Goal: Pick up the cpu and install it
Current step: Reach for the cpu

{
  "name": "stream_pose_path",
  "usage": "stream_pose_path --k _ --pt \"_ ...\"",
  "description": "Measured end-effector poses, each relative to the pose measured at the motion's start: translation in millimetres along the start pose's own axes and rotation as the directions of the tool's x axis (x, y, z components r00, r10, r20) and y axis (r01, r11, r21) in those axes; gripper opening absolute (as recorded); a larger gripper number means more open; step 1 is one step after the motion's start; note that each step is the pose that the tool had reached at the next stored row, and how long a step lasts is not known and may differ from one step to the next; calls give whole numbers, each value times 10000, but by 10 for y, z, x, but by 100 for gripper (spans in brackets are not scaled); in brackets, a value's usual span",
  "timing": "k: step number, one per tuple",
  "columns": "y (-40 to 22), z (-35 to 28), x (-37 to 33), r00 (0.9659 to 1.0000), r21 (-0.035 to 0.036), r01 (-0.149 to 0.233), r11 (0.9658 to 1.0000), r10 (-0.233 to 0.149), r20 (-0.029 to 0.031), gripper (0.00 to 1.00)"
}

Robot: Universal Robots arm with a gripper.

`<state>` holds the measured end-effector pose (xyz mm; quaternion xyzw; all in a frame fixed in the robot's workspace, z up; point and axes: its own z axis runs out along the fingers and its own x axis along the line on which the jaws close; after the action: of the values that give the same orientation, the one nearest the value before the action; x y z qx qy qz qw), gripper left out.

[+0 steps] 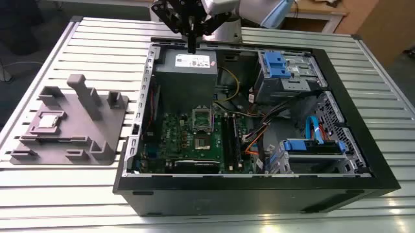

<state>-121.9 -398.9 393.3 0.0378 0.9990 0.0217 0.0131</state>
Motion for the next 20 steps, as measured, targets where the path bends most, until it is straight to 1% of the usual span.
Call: stream_pose_path --k 18,20 --pt "-2 -1 34 10000 0 -1 10000 1 2 11" --pt "-4 -2 45 10000 0 -1 10000 1 2 11"
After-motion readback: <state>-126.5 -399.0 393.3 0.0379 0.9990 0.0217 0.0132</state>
